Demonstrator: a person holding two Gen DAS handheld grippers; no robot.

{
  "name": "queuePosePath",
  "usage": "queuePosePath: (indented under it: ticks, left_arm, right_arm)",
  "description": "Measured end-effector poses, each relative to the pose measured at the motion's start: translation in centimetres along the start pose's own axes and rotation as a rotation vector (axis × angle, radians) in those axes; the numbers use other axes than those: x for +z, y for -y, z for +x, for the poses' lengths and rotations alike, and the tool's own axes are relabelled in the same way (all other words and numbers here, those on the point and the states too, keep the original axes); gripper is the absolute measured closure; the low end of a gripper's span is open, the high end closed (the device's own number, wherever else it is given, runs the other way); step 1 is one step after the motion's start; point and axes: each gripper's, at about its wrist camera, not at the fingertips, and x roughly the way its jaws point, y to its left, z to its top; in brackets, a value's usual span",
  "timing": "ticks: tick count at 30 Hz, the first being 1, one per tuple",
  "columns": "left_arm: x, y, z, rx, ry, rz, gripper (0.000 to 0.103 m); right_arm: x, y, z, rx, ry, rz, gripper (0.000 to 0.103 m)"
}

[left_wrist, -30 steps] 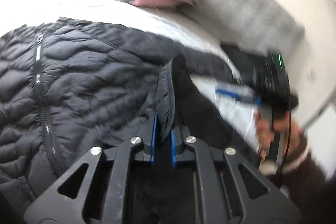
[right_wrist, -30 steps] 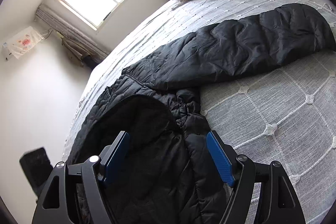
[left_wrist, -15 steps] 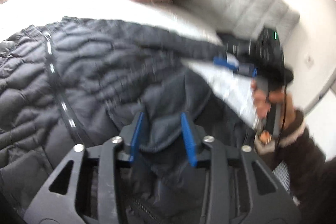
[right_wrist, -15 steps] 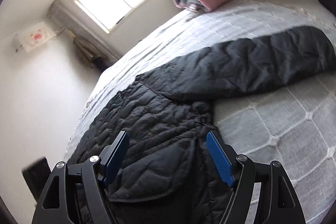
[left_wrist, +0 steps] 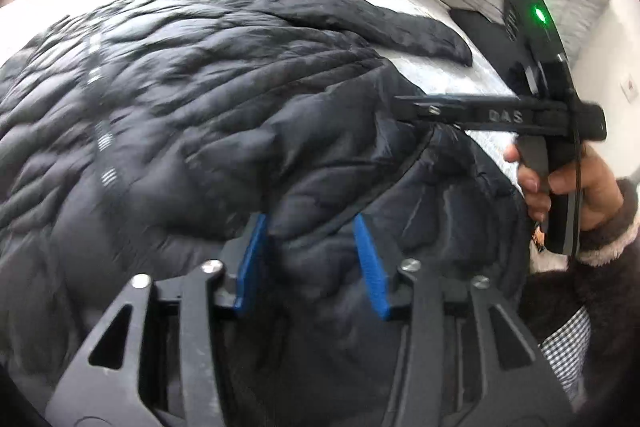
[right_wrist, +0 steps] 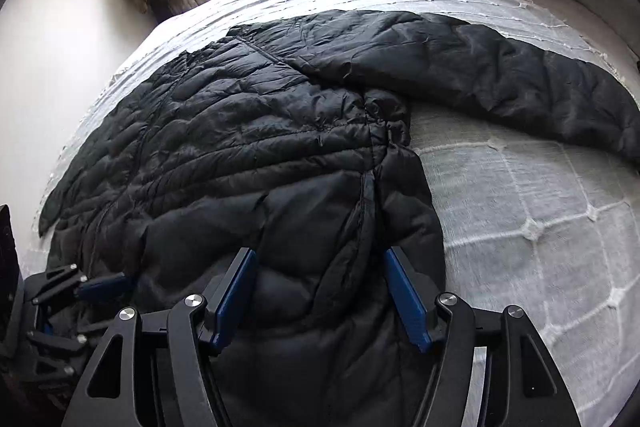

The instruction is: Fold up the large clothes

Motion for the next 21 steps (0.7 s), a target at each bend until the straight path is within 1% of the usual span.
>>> queuePosePath:
  ticks: [1,3,4,5,7,10,13,15,19,21]
  left_arm:
    - [-0.2,-0.5,-1.1,0.021,0.011,-0.033,0.039]
    - [-0.9,-1.5,-3.7,0.047,0.045,-0.094,0.029]
    - [-1.4,-2.2,-5.3,0.054,0.066,-0.130,0.026]
    - [-2.0,-3.1,-7.1,0.061,0.085,-0.168,0.020]
    - [-3.8,-4.5,-10.0,0.073,0.106,-0.215,0.018]
    - [-6.6,-6.7,-13.7,0.112,0.107,-0.280,0.017]
    - [-10.4,-9.5,-16.9,0.159,0.108,-0.373,0.017]
    - [-12.9,-11.1,-18.7,0.180,0.120,-0.428,0.017]
    - [-18.2,-14.9,-20.6,0.190,0.147,-0.555,0.017]
    - [-20.7,-16.6,-20.6,0.209,0.141,-0.614,0.017]
  right_arm:
    - [-0.3,0.7,-0.9,0.045,0.001,0.041,0.033]
    - [-1.1,2.4,-2.5,0.140,0.032,0.126,0.026]
    - [-1.8,3.4,-3.5,0.209,0.054,0.176,0.024]
    - [-2.7,4.5,-4.4,0.280,0.070,0.226,0.020]
    - [-4.8,6.5,-5.9,0.355,0.078,0.306,0.020]
    - [-7.6,8.6,-7.9,0.341,0.087,0.353,0.020]
    - [-9.8,10.1,-9.6,0.319,0.115,0.356,0.020]
    - [-11.5,11.3,-10.4,0.312,0.123,0.381,0.019]
    - [-13.7,11.9,-10.8,0.309,0.114,0.390,0.019]
    - [-14.7,12.3,-10.3,0.361,0.108,0.417,0.019]
